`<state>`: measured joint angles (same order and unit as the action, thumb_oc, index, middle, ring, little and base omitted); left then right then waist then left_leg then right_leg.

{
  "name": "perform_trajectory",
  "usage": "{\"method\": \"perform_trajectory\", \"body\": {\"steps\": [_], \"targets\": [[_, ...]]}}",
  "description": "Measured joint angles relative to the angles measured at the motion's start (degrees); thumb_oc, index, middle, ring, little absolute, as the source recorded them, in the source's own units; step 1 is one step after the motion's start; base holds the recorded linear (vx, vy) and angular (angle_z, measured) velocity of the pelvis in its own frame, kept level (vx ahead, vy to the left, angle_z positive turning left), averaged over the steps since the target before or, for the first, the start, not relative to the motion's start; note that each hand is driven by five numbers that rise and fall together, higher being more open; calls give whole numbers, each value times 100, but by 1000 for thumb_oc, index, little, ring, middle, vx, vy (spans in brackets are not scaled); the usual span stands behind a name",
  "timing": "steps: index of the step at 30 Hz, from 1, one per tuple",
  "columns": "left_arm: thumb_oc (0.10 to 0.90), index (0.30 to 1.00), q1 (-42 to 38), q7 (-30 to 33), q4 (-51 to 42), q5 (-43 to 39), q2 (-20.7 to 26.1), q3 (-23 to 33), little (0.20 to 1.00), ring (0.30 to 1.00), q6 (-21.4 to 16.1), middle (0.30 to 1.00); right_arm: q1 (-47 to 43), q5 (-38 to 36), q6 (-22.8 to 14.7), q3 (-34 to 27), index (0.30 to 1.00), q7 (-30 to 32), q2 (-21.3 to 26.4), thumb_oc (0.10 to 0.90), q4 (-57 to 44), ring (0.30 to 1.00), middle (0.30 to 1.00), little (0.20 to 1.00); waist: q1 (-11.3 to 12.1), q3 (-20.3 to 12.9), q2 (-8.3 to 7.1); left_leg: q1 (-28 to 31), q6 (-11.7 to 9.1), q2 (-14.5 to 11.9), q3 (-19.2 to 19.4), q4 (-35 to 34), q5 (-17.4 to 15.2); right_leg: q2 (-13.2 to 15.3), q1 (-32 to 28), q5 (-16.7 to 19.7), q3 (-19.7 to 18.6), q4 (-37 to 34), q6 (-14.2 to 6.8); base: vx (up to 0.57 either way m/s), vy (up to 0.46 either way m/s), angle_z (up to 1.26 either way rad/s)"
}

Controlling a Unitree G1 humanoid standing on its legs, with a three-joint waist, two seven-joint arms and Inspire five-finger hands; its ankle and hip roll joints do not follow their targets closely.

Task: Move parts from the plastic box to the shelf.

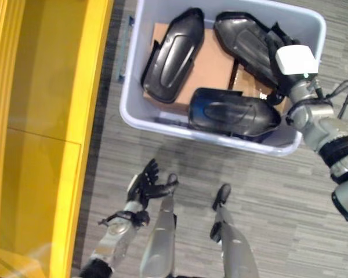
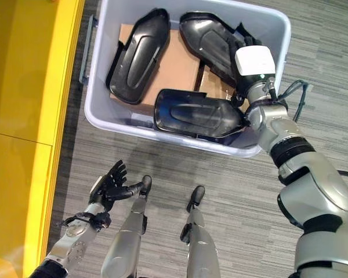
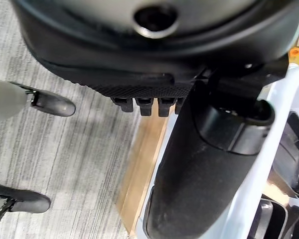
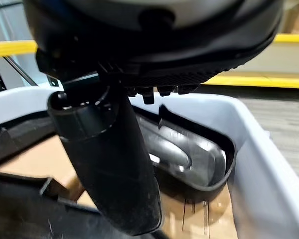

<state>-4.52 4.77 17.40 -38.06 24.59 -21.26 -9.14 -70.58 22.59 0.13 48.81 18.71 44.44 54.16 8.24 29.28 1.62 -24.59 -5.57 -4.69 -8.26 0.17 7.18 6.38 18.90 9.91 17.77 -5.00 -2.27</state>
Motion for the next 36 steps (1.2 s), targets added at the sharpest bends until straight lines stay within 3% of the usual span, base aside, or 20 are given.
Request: {"method": "perform_trajectory", "body": {"steps": [3, 9, 13, 18, 19, 25, 31, 36], "targets": [[900, 1000, -147, 7, 3, -3, -1, -61, 1000, 1000, -5, 1000, -203, -38, -33, 15, 1000, 1, -446, 900, 924, 1000, 1000, 1000, 99, 10, 12, -123, 0, 8, -18, 56, 0, 2, 89, 1, 11, 0, 2, -6, -2, 1], [900, 1000, -264, 118, 4, -4, -3, -159, 1000, 1000, -14, 1000, -448, -79, 7, 235, 1000, -10, -660, 900, 1600, 1000, 1000, 1000, 196, 71, 19, -325, -2, 43, -73, 160, 41, 38, 308, -15, 29, 189, -5, -10, -5, 3], [900, 1000, -325, 121, 5, -10, -11, -151, 1000, 1000, -17, 1000, -466, -225, 37, 60, 1000, -103, -692, 900, 1868, 1000, 1000, 1000, 218, 85, 51, -450, 4, 70, -162, 158, 112, 65, 408, -15, 100, 239, -5, 2, -7, 9], [900, 1000, -327, 203, 15, -220, -30, -125, 1000, 1000, -55, 1000, -467, -1834, 28, -1452, 1000, -139, -858, 900, 1875, 1000, 1000, 1000, 302, 109, 100, -459, 15, 88, -170, 157, 131, 89, 428, -13, 109, 269, -8, 3, -1, 1], [900, 1000, -327, 215, 15, -225, -33, -112, 1000, 1000, -62, 1000, -466, -2636, 1, -1888, 1000, -144, -954, 900, 1875, 1000, 1000, 1000, 301, 108, 100, -460, 15, 87, -173, 158, 131, 89, 427, -12, 121, 269, -8, 0, 0, 0], [900, 1000, -329, 218, 12, -489, -96, -101, 1000, 1000, -51, 1000, -471, -5534, -315, -2585, 1000, -215, -1308, 900, 1825, 1000, 1000, 1000, 289, 109, 96, -461, 14, 78, -198, 160, 131, 74, 409, -11, 150, 269, -7, 0, 0, 0], [900, 1000, -309, 225, 11, -685, -96, -135, 1000, 1000, 47, 1000, -401, -6760, -411, -2222, 1000, -206, -1546, 900, 1349, 1000, 1000, 1000, 122, 126, -11, -460, 9, 43, -194, 164, 135, 32, 406, 5, 149, 269, 12, 0, 0, 0], [900, 1000, -319, 231, 2, -885, -105, -163, 1000, 1000, 47, 1000, -403, -7139, -582, -2249, 1000, -214, -1724, 900, 1240, 1000, 1000, 1000, 116, 126, -32, -456, -3, -4, -196, 164, 142, -2, 406, 10, 149, 268, 20, 1, 0, -1]]}}
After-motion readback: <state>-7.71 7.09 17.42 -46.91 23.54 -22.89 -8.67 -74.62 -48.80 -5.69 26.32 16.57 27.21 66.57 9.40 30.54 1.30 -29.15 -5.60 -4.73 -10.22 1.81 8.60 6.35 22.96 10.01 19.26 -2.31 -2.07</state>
